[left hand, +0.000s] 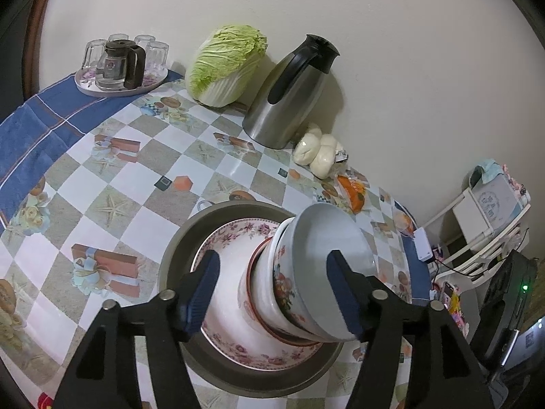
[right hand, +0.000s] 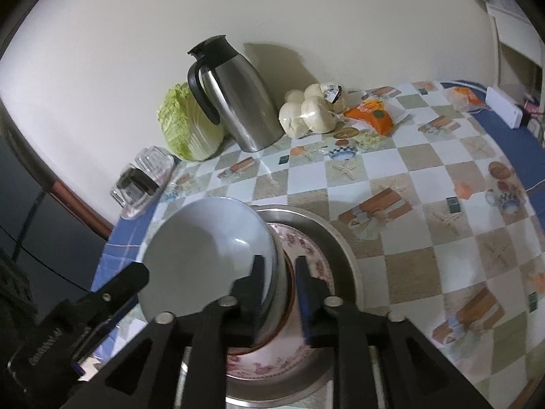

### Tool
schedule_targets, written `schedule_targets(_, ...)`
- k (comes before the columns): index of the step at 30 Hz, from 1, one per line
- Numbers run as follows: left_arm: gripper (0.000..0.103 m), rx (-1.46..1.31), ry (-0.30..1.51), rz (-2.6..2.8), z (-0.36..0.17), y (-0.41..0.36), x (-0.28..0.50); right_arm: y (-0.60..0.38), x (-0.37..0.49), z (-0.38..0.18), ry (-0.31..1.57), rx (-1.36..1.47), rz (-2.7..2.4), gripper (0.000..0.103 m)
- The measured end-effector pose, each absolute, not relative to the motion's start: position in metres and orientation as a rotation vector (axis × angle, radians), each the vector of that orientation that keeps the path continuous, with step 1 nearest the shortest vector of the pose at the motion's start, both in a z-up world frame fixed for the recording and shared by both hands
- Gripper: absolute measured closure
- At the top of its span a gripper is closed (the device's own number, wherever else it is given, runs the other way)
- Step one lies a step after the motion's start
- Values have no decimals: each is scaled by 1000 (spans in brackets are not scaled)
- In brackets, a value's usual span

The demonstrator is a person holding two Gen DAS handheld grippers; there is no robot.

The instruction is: Organize plates and bowls

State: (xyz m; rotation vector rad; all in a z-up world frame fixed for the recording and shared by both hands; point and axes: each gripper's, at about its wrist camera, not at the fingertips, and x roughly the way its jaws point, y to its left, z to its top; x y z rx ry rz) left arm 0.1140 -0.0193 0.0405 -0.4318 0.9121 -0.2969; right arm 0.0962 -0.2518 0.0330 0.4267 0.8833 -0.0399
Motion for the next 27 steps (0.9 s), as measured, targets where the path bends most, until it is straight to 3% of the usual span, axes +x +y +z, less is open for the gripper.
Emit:
schedule_targets(5, 24, -409, 899, -256, 47, -15, 110, -252, 92, 34, 900, 392, -56, 42)
schedule_targets(12, 10, -375, 885, -193, 48, -7, 105, -250, 85, 39, 890, 335, -79, 19)
schedule_targets(16, 10, -348, 860, -145, 48, -1, 99, -249, 79, 44, 874, 291, -95, 2)
schedule_targets(27, 9, -308, 852, -68, 40, 14, 84, -246, 60, 48, 852, 233, -124, 0)
